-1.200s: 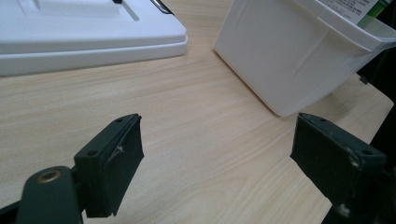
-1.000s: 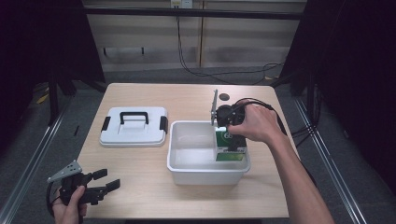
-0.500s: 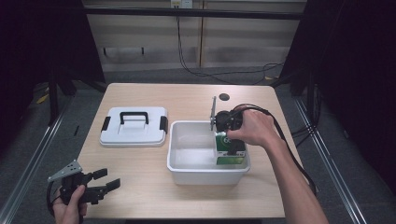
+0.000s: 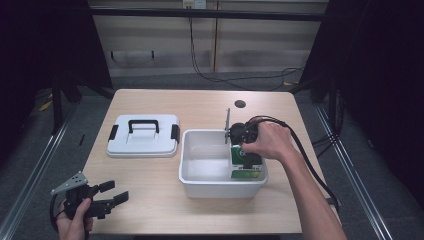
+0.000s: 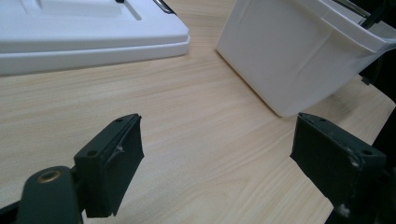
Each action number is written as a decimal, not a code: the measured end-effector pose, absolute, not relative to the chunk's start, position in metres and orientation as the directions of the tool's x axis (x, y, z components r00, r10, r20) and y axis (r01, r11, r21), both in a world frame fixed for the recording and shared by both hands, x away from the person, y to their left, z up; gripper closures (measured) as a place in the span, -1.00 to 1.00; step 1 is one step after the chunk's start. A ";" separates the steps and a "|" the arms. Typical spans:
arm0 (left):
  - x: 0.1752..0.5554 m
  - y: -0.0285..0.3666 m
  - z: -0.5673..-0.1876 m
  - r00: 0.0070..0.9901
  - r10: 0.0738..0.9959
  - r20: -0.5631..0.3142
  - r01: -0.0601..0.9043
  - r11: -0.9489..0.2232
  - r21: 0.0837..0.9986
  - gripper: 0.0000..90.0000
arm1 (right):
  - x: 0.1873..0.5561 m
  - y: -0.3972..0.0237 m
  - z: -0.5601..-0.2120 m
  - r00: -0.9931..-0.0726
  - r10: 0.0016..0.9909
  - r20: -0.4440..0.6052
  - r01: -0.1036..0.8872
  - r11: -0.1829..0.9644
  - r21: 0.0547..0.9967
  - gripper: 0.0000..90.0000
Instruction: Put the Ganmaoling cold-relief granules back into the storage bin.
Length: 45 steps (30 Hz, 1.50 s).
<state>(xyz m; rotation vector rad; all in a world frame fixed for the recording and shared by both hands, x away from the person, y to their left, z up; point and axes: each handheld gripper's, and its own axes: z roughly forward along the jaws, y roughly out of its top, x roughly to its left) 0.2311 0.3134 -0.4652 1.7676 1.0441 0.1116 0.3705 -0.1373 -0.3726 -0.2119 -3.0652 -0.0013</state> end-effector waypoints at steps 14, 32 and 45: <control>0.230 0.314 -0.465 0.619 0.688 -0.380 0.589 -0.087 0.803 -0.64 | 0.371 -0.133 -0.391 -0.987 0.141 0.073 0.139 0.990 -0.025 -0.66; 0.230 0.314 -0.465 0.618 0.688 -0.381 0.590 -0.086 0.803 -0.64 | 0.370 -0.131 -0.414 -0.986 0.142 0.083 0.139 0.989 -0.042 -0.66; 0.230 0.314 -0.465 0.618 0.688 -0.379 0.589 -0.087 0.803 -0.64 | 0.367 -0.129 -0.417 -0.989 0.128 0.070 0.125 0.991 -0.050 -0.69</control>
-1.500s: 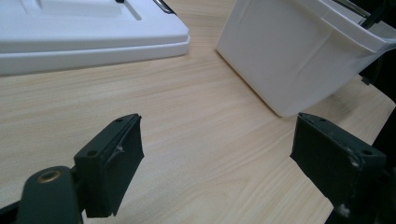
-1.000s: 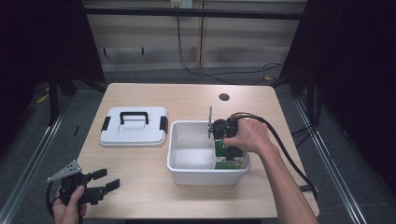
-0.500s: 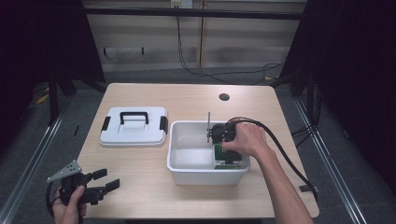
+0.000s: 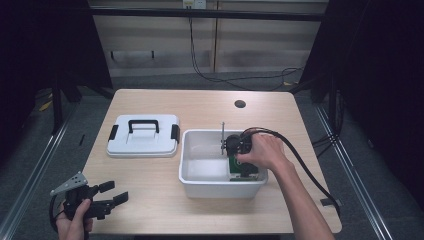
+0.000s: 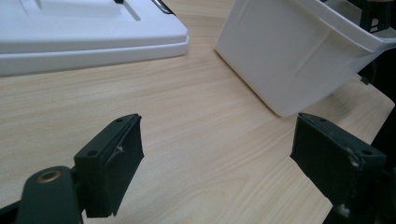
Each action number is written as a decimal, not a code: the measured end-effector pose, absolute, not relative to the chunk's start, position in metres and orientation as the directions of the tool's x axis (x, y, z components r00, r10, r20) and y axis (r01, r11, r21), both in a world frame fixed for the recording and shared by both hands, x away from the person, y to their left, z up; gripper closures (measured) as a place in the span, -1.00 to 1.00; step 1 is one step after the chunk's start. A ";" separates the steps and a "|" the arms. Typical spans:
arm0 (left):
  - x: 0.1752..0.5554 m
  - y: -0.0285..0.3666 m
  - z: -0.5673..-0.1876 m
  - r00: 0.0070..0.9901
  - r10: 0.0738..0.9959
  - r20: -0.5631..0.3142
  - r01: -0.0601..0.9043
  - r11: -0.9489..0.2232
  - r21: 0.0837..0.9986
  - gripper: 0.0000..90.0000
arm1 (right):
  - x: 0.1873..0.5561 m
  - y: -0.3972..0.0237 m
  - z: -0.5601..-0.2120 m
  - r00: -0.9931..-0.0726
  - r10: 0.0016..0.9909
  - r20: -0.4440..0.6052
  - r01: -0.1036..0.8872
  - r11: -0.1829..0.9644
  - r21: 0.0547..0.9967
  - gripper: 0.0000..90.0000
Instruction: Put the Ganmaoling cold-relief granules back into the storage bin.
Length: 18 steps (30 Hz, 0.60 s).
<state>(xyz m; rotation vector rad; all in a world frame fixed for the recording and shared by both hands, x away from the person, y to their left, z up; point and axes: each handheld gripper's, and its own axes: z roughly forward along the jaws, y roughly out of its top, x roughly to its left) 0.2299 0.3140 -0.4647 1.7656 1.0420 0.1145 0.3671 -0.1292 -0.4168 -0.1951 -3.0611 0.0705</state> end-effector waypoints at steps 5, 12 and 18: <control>0.230 0.314 -0.465 0.619 0.688 -0.378 0.589 -0.088 0.803 -0.64 | 0.367 -0.130 -0.418 -0.989 0.129 0.074 0.126 0.991 -0.046 -0.72; 0.230 0.314 -0.465 0.619 0.688 -0.379 0.590 -0.088 0.803 -0.64 | 0.367 -0.132 -0.421 -0.989 0.118 0.089 0.114 0.992 -0.047 -0.75; 0.230 0.314 -0.465 0.615 0.691 -0.381 0.591 -0.085 0.802 -0.64 | 0.366 -0.137 -0.420 -0.990 0.104 0.095 0.102 0.994 -0.025 -0.80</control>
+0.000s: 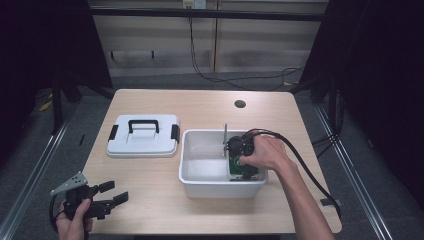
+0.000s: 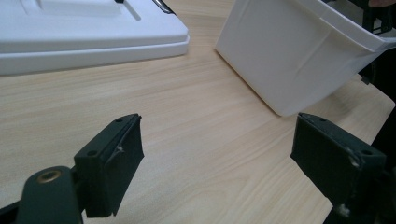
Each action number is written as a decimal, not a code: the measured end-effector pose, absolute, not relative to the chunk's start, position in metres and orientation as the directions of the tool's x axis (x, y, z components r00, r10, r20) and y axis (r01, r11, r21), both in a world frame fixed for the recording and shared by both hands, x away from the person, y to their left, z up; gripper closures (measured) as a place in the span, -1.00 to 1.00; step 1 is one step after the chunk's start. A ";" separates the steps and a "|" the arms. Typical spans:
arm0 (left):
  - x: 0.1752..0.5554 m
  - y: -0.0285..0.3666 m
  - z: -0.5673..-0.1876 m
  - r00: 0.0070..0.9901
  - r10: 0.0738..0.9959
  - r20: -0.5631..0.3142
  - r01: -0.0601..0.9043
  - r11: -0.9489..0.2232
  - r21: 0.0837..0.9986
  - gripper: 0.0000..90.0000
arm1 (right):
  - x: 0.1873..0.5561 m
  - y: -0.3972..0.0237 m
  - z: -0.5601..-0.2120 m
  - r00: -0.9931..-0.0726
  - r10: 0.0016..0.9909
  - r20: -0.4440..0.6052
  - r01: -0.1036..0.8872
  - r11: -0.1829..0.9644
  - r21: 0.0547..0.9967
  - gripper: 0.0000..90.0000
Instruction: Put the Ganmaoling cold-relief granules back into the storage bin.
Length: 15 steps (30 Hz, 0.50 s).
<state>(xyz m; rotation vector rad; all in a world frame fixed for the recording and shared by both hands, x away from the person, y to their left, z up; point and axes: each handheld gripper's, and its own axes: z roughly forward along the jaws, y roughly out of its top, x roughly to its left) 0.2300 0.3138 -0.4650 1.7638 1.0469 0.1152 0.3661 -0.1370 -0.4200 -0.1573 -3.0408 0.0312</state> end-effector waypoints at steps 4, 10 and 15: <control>0.230 0.314 -0.465 0.614 0.691 -0.381 0.592 -0.084 0.802 -0.64 | 0.367 -0.140 -0.417 -0.993 0.087 0.082 0.089 0.996 0.028 -0.82; 0.230 0.314 -0.465 0.615 0.689 -0.383 0.593 -0.084 0.801 -0.64 | 0.365 -0.146 -0.409 -0.991 0.107 0.080 0.116 0.986 0.118 -0.82; 0.230 0.314 -0.465 0.614 0.691 -0.381 0.592 -0.086 0.801 -0.64 | 0.365 -0.150 -0.404 -0.992 0.102 0.072 0.111 0.984 0.142 -0.82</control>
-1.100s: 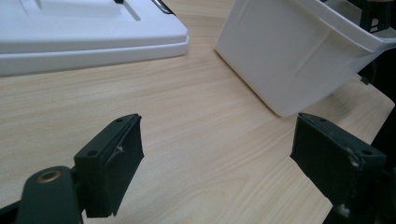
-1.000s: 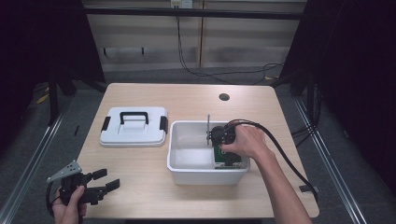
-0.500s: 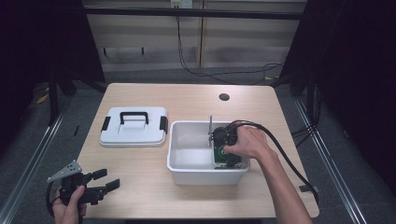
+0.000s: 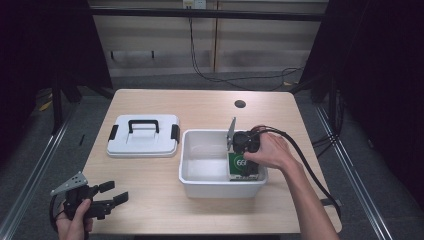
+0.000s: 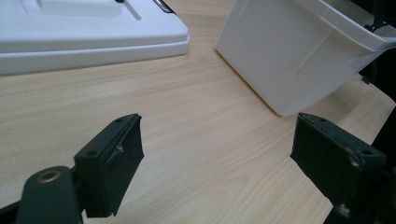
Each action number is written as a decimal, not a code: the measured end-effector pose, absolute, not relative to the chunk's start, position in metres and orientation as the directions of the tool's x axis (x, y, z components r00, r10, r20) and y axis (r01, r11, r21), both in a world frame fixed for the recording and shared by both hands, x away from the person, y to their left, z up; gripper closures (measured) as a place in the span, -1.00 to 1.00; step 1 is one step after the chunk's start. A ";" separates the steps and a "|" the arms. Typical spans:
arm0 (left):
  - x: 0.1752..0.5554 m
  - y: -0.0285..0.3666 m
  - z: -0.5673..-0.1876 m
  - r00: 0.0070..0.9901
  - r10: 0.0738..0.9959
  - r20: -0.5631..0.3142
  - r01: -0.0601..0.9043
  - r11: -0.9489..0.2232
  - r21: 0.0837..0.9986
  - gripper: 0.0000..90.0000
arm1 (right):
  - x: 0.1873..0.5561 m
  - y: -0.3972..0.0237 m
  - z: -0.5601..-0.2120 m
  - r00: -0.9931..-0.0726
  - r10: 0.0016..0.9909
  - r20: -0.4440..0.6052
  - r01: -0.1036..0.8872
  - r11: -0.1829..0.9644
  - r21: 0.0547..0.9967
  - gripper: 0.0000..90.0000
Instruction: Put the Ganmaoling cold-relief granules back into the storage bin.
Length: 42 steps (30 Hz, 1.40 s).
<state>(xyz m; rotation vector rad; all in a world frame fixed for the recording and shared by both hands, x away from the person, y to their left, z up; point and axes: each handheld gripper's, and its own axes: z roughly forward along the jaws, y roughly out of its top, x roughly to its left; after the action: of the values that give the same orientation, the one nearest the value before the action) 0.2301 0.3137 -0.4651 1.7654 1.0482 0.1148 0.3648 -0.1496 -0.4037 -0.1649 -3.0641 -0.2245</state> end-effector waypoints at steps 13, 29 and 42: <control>0.230 0.314 -0.465 0.614 0.691 -0.382 0.592 -0.084 0.801 -0.64 | 0.361 -0.162 -0.385 -0.986 0.149 0.077 0.165 0.951 0.261 -0.71; 0.231 0.313 -0.465 0.619 0.689 -0.377 0.590 -0.091 0.802 -0.64 | 0.343 -0.199 -0.359 -0.971 0.235 0.035 0.224 0.861 0.457 -0.71; 0.231 0.313 -0.465 0.616 0.691 -0.377 0.591 -0.089 0.802 -0.64 | 0.314 -0.238 -0.348 -0.939 0.345 0.017 0.274 0.715 0.643 -0.69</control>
<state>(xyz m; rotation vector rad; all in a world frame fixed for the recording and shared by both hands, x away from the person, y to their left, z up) 0.2305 0.3130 -0.4652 1.7683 1.0456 0.1175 0.3137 -0.2382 -0.3478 -0.5439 -3.0051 -1.1001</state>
